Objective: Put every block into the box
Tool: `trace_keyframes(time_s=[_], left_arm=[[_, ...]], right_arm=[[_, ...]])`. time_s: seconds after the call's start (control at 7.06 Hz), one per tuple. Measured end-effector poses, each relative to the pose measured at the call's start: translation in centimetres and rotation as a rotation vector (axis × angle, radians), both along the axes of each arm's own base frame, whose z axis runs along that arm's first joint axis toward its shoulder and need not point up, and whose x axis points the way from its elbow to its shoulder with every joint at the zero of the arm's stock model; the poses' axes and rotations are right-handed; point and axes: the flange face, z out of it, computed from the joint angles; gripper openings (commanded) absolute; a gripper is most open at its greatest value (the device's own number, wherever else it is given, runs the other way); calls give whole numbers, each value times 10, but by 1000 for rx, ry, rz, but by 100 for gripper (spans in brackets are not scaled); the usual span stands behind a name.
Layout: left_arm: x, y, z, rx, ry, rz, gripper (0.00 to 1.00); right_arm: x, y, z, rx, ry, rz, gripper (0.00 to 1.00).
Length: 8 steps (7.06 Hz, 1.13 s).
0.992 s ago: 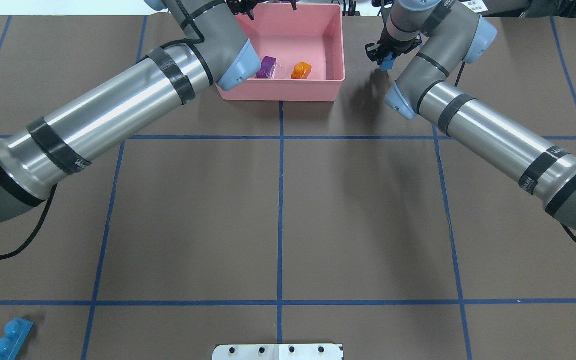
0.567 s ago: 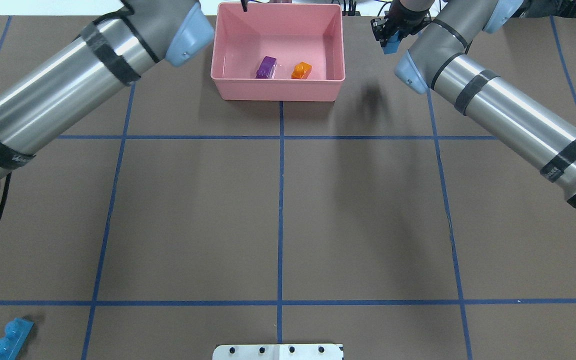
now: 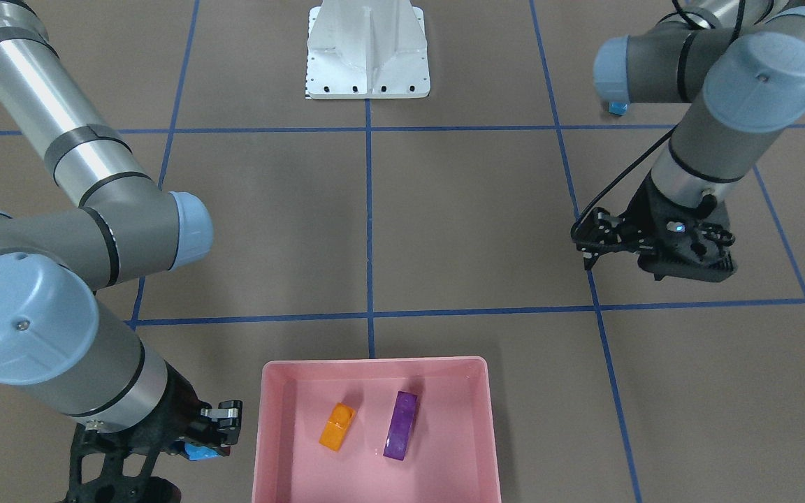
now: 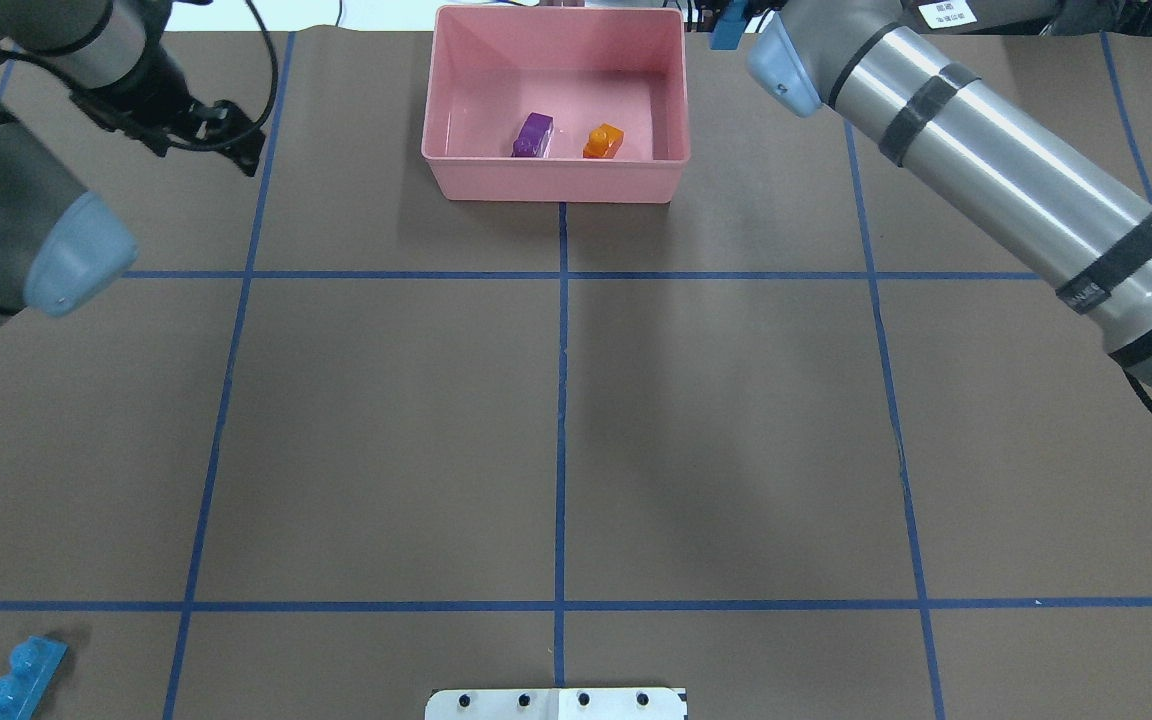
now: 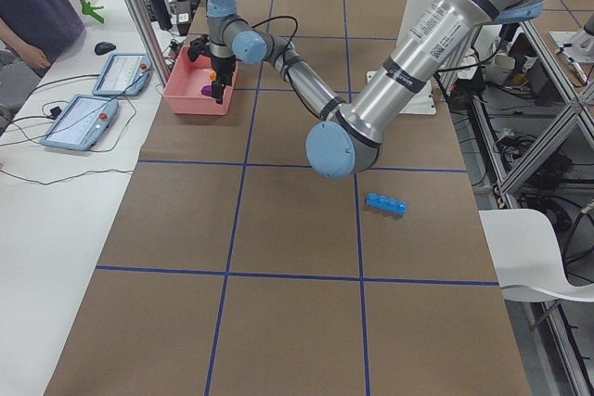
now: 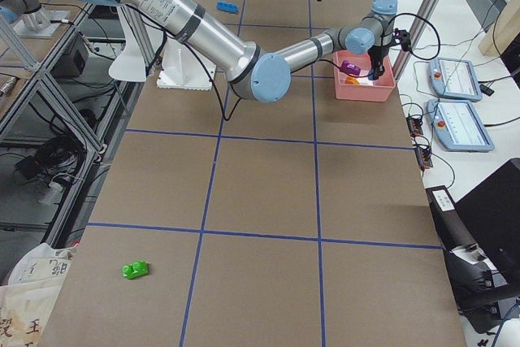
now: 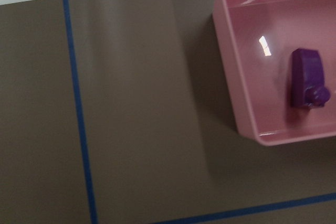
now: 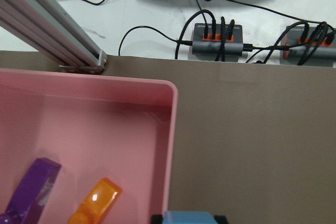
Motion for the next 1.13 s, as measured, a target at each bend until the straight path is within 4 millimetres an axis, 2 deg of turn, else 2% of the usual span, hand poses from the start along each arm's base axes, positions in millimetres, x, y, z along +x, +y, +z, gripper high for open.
trace_keyframes(time_s=[0.14,0.28,0.43,0.57,0.85,0.99,1.13], left_arm=[[-22,32,29,-3,-15,9,100],[-38,57,52,-12,-32,16,100],[-52,80,73,-15,-48,30,100],[-64,103,98,-12,-60,51,100],[-79,149,154,-6,-55,73,100],[-77,174,176,-29,-42,71,100],[-64,203,194,-67,-29,63,100]], right_arm=[[-26,-1,-15,25,7,11,0],[-57,3,-13,71,16,35,0],[-86,11,-8,107,26,73,69],[-107,19,-6,125,38,104,100],[-120,26,-12,113,27,134,100],[-119,26,-14,97,16,135,100],[-110,24,-20,71,-1,125,100]])
